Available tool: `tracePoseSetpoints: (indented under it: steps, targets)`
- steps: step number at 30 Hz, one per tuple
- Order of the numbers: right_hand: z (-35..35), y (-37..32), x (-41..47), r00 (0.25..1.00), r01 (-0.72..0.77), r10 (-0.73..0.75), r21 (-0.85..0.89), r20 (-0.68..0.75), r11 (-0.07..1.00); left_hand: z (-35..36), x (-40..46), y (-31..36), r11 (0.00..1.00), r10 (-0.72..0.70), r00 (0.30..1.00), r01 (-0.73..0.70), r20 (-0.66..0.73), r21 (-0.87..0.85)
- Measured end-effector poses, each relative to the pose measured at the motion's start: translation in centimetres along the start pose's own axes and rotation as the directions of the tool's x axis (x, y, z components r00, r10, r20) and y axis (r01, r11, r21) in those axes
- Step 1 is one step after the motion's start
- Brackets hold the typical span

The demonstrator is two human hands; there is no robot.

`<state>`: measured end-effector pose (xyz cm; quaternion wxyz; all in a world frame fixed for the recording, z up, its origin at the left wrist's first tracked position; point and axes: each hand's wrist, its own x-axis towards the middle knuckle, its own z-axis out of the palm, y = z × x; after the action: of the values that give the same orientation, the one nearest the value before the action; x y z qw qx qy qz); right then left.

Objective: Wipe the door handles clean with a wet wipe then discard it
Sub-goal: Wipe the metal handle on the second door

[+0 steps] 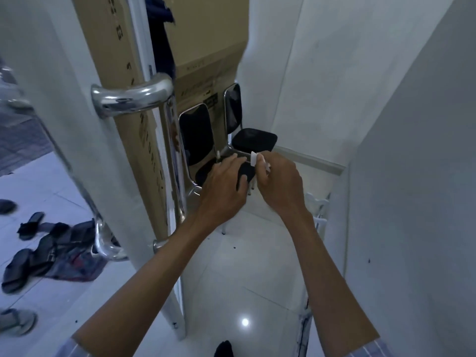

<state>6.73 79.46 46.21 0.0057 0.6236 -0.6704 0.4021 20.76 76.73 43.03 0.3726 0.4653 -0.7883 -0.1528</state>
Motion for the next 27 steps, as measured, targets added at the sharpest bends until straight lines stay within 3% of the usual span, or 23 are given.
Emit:
tracePoseSetpoints:
  steps: [10, 18, 27]
  targets:
    - [-4.2, -6.4, -8.9, 0.986, 0.043, -0.028, 0.086, -0.166, 0.995, -6.6, -9.1, 2.3, 0.990, 0.116, 0.990, -0.109, 0.084, -0.087]
    - [-6.3, -15.6, -11.6, 0.970, 0.111, -0.086, 0.097, -0.228, 0.989, -14.5, -11.6, 3.1, 0.943, 0.312, 0.950, -0.312, -0.022, -0.119]
    - [-6.1, -24.2, -12.7, 0.914, 0.127, -0.080, 0.093, -0.399, 0.988, -23.2, -12.2, -0.4, 0.902, 0.376, 0.907, -0.405, -0.190, -0.148]
